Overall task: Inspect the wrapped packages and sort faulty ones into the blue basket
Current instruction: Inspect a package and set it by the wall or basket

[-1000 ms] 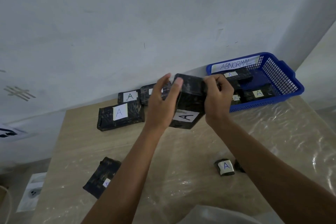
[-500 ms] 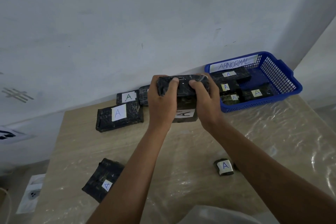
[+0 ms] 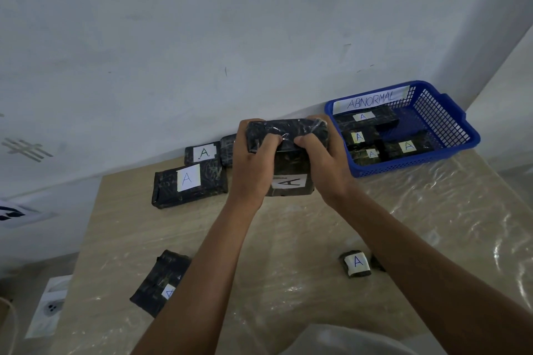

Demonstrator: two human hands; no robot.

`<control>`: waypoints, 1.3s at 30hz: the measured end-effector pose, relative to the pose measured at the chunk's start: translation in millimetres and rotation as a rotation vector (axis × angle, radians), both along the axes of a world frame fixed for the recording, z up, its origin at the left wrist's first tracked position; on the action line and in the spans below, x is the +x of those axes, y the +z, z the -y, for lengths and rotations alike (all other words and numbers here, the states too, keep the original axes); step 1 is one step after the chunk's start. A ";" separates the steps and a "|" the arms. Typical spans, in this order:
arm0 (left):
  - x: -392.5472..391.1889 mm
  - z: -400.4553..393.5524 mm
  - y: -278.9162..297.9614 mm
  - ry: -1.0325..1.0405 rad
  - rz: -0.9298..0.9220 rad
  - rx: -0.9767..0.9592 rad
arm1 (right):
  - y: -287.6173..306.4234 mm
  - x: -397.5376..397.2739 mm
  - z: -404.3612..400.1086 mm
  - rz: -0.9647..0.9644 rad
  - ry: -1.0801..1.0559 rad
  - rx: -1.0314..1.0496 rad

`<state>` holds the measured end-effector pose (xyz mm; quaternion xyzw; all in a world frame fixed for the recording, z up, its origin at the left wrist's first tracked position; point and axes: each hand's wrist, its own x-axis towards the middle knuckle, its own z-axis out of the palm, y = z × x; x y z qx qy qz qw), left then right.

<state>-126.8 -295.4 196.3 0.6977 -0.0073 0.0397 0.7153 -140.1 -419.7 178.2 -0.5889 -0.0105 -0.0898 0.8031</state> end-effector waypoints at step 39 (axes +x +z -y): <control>16.4 -36.3 8.9 -0.290 -0.752 -0.287 | -34.8 -10.5 16.2 0.412 -0.028 -0.594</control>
